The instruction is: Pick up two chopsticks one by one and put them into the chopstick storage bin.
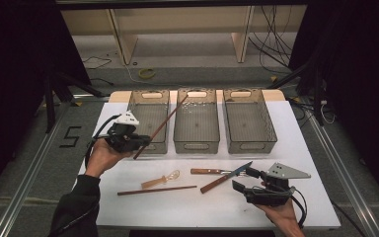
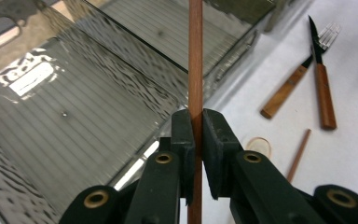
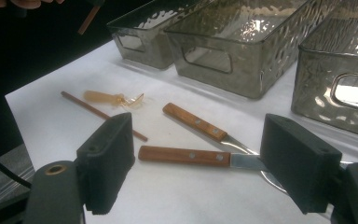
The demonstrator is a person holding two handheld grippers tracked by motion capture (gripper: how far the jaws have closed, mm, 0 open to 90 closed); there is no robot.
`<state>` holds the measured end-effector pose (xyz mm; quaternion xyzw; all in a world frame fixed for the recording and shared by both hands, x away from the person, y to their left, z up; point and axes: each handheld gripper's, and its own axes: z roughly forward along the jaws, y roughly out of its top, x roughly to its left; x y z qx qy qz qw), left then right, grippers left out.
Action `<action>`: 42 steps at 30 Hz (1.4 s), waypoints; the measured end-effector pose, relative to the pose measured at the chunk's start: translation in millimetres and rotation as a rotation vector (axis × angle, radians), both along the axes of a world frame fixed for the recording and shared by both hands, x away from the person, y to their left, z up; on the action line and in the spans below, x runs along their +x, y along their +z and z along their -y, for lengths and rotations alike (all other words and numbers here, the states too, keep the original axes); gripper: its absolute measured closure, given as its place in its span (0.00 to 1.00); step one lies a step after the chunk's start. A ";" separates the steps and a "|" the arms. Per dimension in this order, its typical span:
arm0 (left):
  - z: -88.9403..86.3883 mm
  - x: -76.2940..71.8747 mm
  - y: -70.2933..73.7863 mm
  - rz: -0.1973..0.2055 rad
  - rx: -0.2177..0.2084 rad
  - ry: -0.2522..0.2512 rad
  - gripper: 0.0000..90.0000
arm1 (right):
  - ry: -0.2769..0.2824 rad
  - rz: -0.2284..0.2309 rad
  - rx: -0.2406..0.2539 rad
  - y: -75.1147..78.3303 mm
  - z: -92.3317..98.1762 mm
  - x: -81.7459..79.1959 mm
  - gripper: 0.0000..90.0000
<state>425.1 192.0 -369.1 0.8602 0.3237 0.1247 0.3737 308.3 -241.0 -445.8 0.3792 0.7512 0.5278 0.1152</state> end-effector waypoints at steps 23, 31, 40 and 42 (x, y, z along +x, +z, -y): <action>-23.2 49.7 0.3 0.032 -0.022 0.144 0.92 | 0.000 -0.002 0.000 -0.7 0.3 0.7 0.30; -32.0 60.7 -8.4 0.016 -0.051 0.184 0.92 | 0.000 -0.004 0.002 -0.9 0.3 0.7 0.30; -38.8 71.9 -16.5 0.005 -0.045 0.231 0.92 | 0.001 -0.003 0.000 -1.1 -0.1 0.7 0.30; -39.2 73.9 -19.9 0.000 -0.042 0.238 0.92 | 0.002 -0.003 0.000 -1.1 -0.2 0.6 0.30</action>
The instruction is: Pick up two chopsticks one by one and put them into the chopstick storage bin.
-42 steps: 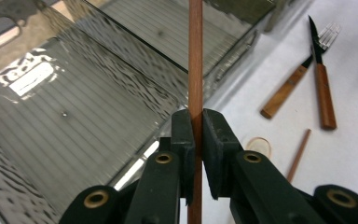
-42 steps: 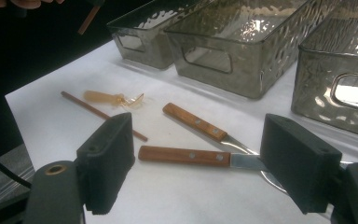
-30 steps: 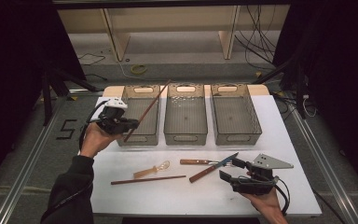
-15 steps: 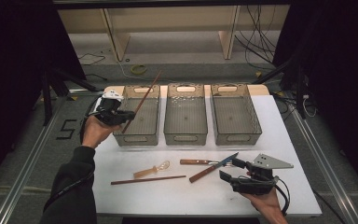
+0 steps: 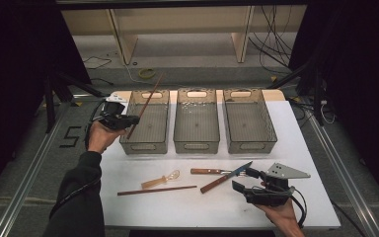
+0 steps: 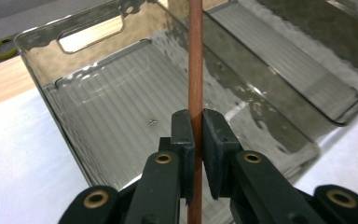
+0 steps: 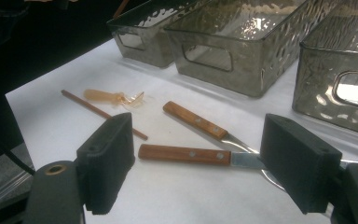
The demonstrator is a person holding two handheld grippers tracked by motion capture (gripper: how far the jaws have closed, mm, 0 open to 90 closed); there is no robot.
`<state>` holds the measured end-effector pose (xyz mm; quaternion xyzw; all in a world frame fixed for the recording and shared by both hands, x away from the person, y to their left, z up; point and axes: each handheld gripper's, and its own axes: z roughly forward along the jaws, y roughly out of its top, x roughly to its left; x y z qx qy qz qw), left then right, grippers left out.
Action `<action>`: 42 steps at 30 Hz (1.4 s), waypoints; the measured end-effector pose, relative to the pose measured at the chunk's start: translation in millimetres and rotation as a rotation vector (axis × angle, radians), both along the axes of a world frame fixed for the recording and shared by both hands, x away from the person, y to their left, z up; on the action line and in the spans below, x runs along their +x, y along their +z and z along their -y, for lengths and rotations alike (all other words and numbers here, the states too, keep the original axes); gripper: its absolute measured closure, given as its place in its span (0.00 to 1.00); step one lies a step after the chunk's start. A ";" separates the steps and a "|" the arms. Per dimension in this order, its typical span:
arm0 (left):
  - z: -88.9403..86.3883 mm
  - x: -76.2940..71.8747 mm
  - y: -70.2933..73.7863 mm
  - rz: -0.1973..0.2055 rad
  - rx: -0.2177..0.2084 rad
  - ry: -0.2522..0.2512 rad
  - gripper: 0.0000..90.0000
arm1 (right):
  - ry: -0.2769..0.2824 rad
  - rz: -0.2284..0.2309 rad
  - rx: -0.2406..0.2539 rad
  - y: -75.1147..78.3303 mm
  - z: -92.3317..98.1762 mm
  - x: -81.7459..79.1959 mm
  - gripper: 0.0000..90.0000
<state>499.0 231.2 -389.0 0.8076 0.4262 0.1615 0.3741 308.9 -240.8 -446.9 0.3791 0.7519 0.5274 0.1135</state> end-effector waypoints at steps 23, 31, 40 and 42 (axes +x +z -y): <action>-4.3 5.7 -21.1 -0.075 0.025 0.057 0.92 | -0.001 -0.003 0.000 -0.6 -0.3 0.1 0.30; -5.3 6.6 -31.3 -0.105 0.017 0.068 0.92 | -0.002 -0.005 0.000 -0.5 0.1 0.1 0.30; -9.4 4.9 -32.9 -0.118 -0.023 0.085 0.72 | -0.001 -0.002 0.001 -0.5 -0.1 0.0 0.30; -9.2 0.9 -29.2 -0.107 -0.035 0.076 0.65 | -0.002 -0.004 0.001 -0.6 0.0 0.1 0.30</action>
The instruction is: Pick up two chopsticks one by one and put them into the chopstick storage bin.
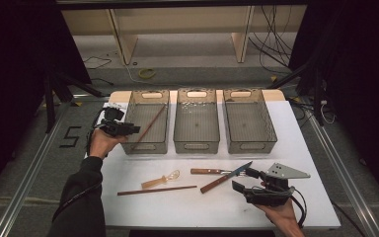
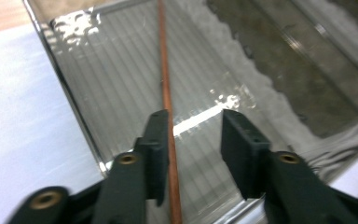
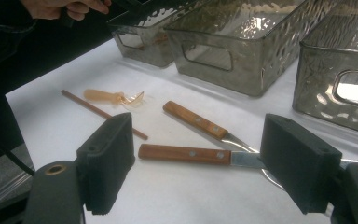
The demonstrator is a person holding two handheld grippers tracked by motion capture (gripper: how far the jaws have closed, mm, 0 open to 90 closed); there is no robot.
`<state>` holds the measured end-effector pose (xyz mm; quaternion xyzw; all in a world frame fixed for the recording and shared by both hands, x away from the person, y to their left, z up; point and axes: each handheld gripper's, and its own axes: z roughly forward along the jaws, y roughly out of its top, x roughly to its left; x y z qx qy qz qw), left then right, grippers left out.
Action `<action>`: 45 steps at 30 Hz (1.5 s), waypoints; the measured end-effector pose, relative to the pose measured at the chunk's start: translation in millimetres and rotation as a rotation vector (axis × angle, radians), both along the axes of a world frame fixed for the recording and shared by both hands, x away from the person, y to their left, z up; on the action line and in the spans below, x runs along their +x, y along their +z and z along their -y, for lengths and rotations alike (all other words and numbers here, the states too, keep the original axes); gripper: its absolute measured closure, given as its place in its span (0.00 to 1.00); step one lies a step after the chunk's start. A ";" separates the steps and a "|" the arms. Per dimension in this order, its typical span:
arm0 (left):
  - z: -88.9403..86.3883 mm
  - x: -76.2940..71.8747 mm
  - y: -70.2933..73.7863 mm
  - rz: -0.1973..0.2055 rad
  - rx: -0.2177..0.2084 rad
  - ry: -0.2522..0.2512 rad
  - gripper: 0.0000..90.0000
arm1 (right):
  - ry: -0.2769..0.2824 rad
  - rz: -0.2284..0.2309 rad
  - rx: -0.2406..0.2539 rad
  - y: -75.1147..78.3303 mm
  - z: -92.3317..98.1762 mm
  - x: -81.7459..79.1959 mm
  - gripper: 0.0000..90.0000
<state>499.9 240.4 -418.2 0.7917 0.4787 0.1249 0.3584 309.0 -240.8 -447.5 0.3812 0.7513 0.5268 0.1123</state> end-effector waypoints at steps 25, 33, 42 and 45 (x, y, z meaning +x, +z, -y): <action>26.3 -74.0 24.2 0.034 0.059 -0.234 0.26 | 0.003 0.005 -0.006 0.8 -0.8 -1.4 0.30; 29.8 -92.0 21.7 0.007 0.082 -0.292 0.25 | 0.007 0.014 -0.006 2.1 -0.9 -2.3 0.30; 39.8 -105.6 8.8 -0.078 0.202 -0.394 0.26 | 0.006 0.016 -0.007 2.5 -0.7 -2.5 0.30; 42.2 -110.9 4.3 -0.108 0.257 -0.402 0.28 | 0.007 0.016 -0.008 2.4 -0.9 -2.4 0.30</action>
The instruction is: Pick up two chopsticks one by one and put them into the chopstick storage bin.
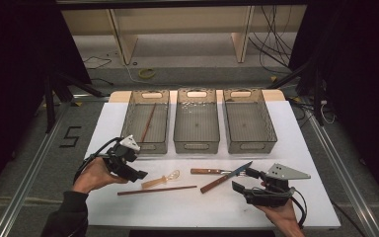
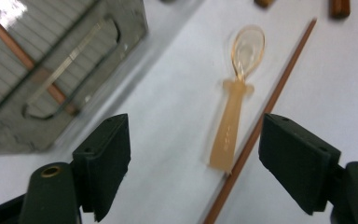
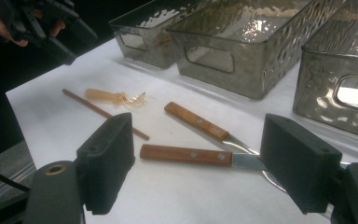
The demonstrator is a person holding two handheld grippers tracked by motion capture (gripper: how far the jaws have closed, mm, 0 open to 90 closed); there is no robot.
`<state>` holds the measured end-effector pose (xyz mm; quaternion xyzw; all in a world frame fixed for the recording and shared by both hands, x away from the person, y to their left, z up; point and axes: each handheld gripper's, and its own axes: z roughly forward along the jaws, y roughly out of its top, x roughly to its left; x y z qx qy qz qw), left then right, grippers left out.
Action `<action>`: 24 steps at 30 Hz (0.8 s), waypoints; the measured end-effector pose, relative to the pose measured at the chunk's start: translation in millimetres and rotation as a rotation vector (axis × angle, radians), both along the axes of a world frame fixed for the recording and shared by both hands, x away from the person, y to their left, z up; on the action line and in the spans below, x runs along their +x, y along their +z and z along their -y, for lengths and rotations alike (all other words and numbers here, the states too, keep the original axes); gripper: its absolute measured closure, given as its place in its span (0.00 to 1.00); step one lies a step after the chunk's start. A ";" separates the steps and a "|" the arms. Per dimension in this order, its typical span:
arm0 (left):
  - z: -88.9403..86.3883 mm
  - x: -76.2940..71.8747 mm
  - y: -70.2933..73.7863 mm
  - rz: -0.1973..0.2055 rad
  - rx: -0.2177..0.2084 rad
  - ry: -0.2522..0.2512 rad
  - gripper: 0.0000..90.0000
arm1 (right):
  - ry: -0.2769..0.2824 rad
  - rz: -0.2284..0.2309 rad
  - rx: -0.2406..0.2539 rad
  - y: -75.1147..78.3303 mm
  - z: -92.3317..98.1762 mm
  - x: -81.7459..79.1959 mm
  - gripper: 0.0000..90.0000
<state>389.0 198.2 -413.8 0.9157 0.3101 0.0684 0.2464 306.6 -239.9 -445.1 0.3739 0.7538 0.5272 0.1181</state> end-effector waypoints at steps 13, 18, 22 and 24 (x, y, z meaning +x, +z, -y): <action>6.7 -15.5 -18.6 -0.080 0.118 -0.106 0.40 | 0.000 0.000 -0.002 0.2 -0.3 -0.3 0.30; 3.4 -16.1 -28.6 -0.110 0.156 -0.109 0.45 | 0.001 0.000 -0.002 0.2 -0.5 -0.3 0.30; 2.1 -16.6 -32.6 -0.122 0.166 -0.120 0.52 | 0.001 0.000 -0.002 0.3 -0.7 -0.5 0.30; 3.6 -17.2 -35.0 -0.135 0.168 -0.141 0.56 | 0.002 0.000 -0.002 0.2 -0.8 -0.4 0.30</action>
